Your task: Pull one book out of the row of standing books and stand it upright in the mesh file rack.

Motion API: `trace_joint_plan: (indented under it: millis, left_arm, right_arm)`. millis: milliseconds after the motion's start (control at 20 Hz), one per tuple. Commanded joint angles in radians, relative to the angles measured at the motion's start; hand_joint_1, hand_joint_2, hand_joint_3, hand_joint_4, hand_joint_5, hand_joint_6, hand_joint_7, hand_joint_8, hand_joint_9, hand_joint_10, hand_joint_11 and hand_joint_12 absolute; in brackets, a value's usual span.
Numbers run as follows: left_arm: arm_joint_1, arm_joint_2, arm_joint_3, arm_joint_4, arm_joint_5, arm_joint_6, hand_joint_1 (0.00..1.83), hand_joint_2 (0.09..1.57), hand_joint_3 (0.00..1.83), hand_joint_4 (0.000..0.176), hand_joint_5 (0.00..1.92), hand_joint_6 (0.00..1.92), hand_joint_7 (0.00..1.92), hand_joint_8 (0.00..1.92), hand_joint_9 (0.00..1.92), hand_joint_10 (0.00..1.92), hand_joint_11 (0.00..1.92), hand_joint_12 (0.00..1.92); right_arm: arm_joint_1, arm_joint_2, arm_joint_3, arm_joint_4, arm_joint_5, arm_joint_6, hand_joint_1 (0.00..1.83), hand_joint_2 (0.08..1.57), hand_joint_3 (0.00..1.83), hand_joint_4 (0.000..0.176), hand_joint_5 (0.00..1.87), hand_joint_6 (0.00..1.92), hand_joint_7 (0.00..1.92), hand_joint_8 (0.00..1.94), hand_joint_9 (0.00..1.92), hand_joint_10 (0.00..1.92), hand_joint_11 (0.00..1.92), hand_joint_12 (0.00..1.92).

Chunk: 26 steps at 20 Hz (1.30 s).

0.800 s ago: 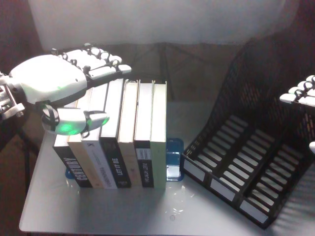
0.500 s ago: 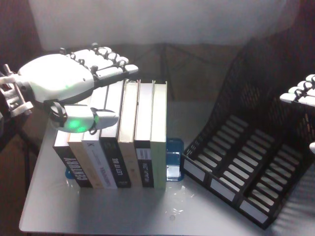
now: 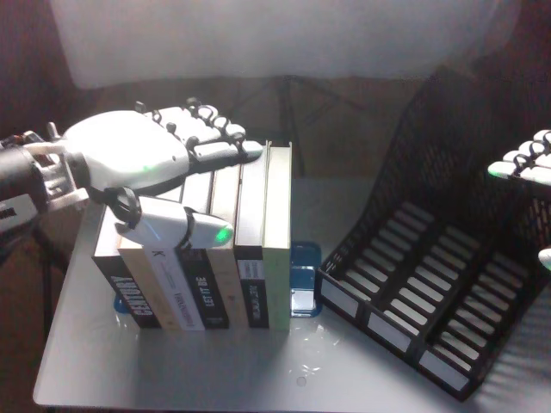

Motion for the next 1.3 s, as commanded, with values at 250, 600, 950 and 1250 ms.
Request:
trace_joint_plan:
  millis: [250,600,950,1250]
  left_arm:
    - [-0.006,0.000,0.010,0.011,-0.037,-0.009,0.01,1.20,0.00,0.055,0.41,0.05,0.00,0.00,0.00,0.00,0.00,0.00]
    - [-0.003,-0.016,0.012,0.067,0.008,-0.030,0.05,1.17,0.00,0.069,0.55,0.05,0.02,0.01,0.00,0.00,0.00,0.00]
    - [-0.008,-0.047,0.027,0.131,0.067,-0.042,0.05,1.17,0.00,0.060,0.63,0.02,0.07,0.00,0.00,0.00,0.00,0.00]
    - [-0.003,-0.040,0.021,0.121,0.063,-0.031,0.06,1.17,0.00,0.062,0.63,0.01,0.07,0.00,0.00,0.00,0.00,0.00]
  right_arm:
    - [-0.002,0.003,0.005,0.021,0.101,0.000,0.19,1.35,0.00,0.000,0.00,0.00,0.00,0.00,0.00,0.00,0.00,0.00]
    - [-0.011,0.002,0.003,0.038,0.111,0.000,0.28,1.34,0.00,0.000,0.00,0.00,0.00,0.00,0.00,0.00,0.00,0.00]
    - [-0.021,-0.001,0.003,0.050,0.116,0.000,0.33,1.33,0.00,0.000,0.00,0.00,0.00,0.00,0.00,0.00,0.00,0.00]
    - [-0.029,-0.001,0.002,0.061,0.120,0.000,0.35,1.32,0.00,0.000,0.00,0.00,0.00,0.00,0.00,0.00,0.00,0.00]
